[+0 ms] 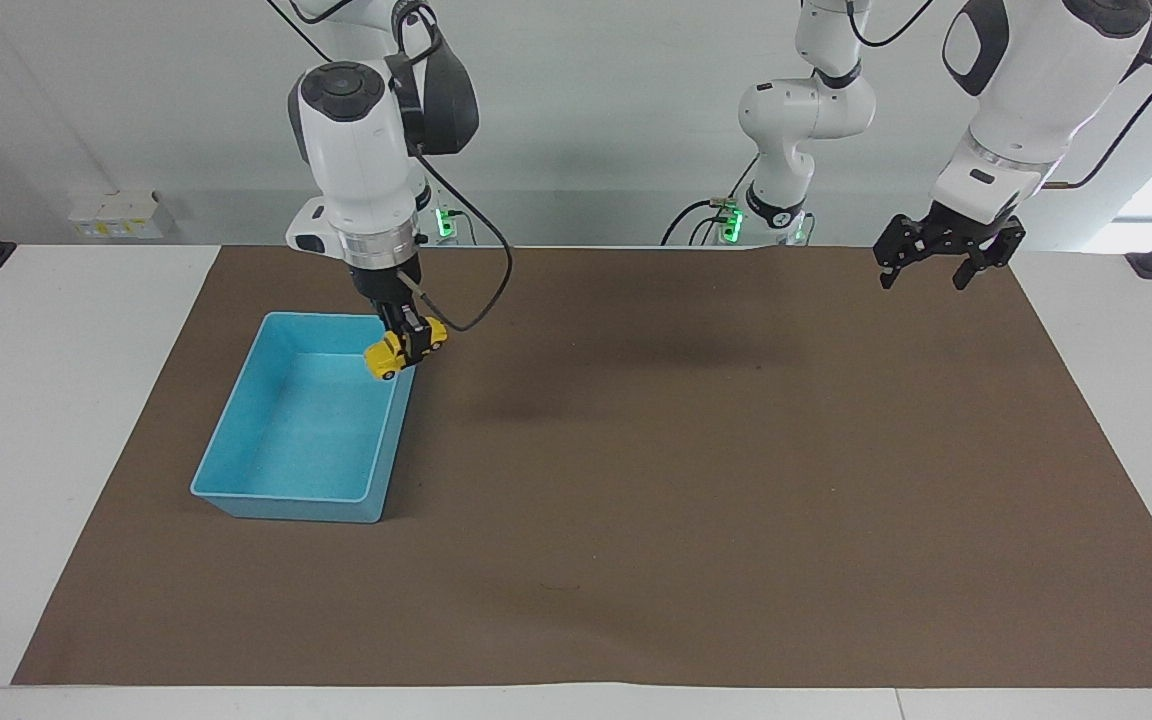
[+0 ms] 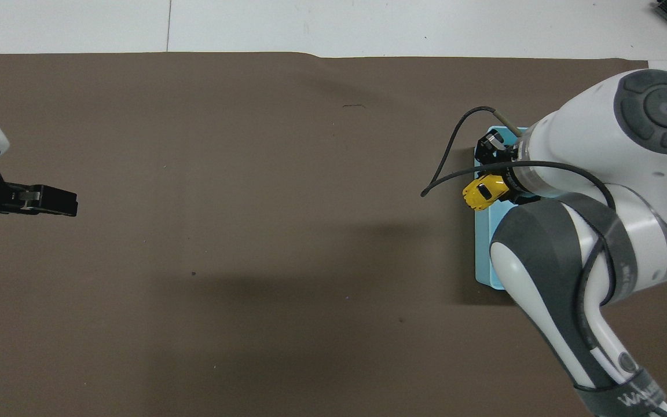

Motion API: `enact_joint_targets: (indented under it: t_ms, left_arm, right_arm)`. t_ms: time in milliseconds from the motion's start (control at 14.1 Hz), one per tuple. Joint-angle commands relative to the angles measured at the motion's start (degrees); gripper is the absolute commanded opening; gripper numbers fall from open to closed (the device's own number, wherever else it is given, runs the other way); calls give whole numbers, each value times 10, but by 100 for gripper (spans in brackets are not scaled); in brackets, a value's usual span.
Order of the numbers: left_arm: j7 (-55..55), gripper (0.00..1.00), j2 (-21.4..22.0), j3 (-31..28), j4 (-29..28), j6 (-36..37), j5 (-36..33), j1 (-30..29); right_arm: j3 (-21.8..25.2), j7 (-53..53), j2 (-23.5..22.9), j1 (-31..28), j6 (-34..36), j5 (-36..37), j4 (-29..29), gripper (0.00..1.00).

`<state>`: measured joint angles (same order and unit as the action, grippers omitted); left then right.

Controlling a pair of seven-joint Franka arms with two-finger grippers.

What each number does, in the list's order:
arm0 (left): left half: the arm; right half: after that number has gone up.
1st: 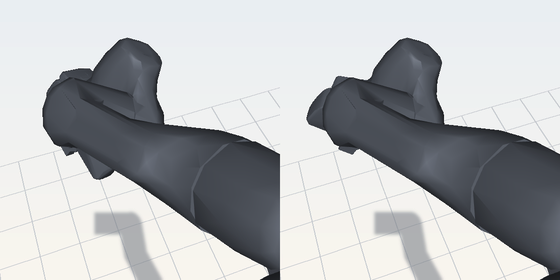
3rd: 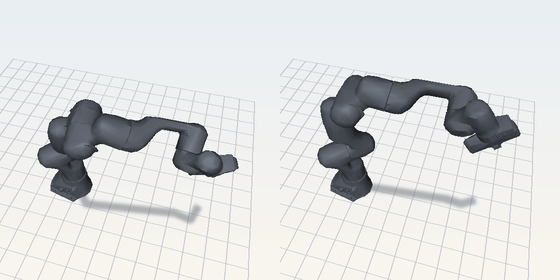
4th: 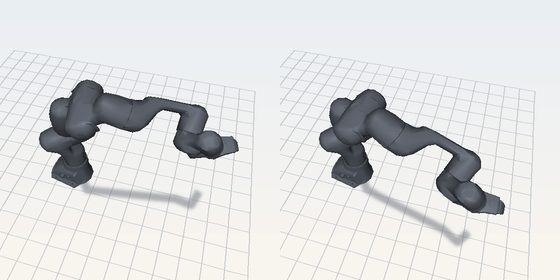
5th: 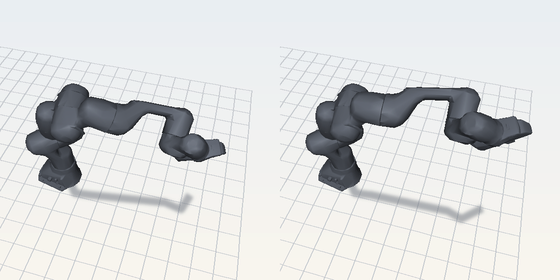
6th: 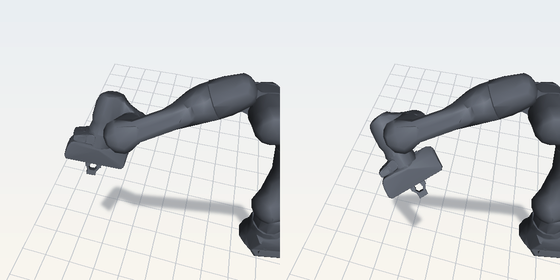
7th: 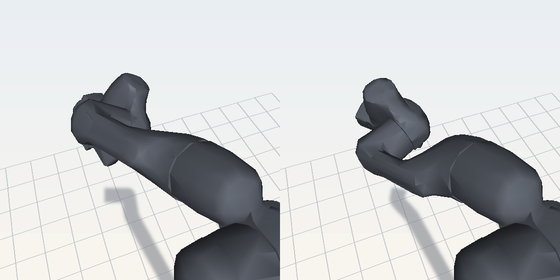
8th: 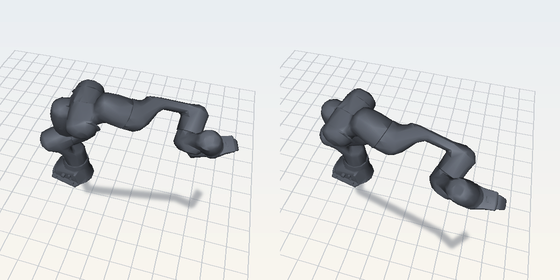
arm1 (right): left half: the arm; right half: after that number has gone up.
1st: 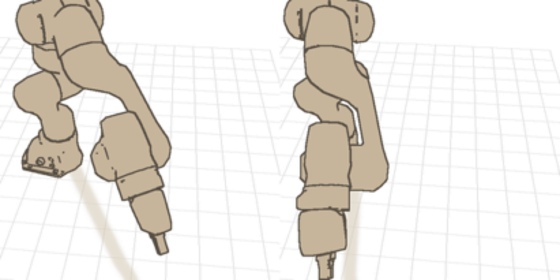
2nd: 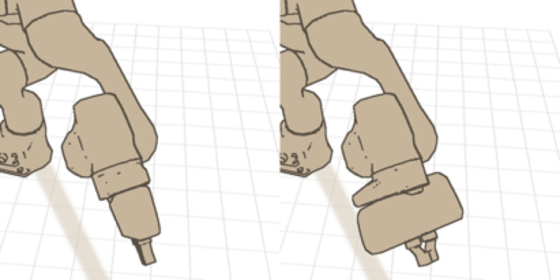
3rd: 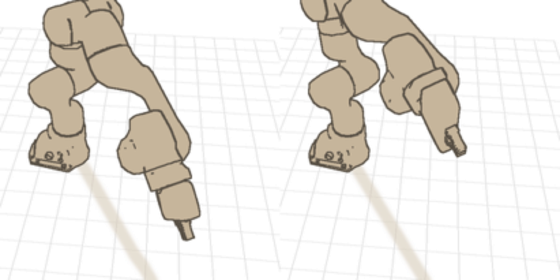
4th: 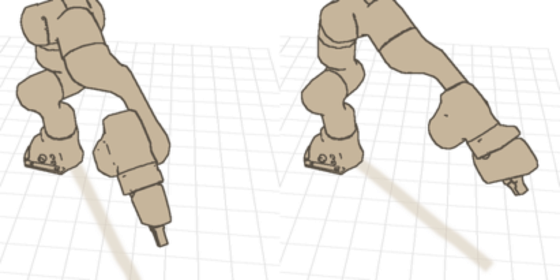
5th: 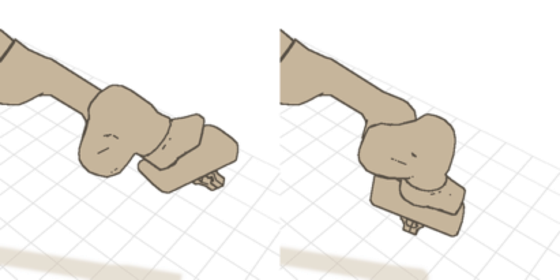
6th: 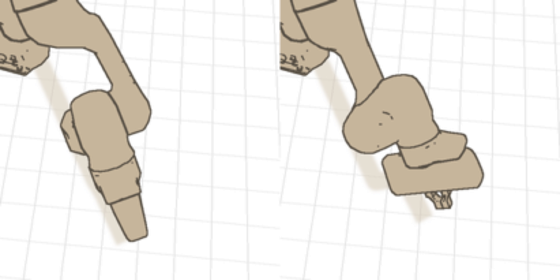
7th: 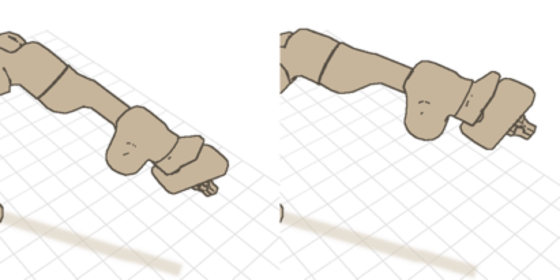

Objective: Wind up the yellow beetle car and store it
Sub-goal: 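Lift the car with the right gripper and lower it into the box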

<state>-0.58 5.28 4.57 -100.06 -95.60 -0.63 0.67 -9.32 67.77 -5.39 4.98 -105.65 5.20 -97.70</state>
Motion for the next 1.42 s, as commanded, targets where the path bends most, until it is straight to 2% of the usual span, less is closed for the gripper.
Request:
enact_joint_targets:
  t_ms: [0,425,780,1134,1347]
  left_arm:
    - [-12,100,-4,3,12,8,0,-7]
    - [-5,100,-4,1,14,5,4,-7]
    - [-6,100,-4,0,13,8,4,-8]
    - [-6,100,-4,0,13,8,4,-8]
    - [-6,100,-4,0,13,8,3,-8]
  right_arm:
    - [-3,-59,10,-21,7,-7,-4,0]
    - [-4,-177,13,-59,7,-7,-4,0]
    - [-3,-318,18,-87,12,-6,-8,0]
    - [-3,-518,18,-128,15,-6,-10,0]
    - [-3,-618,32,-138,12,-6,-37,0]
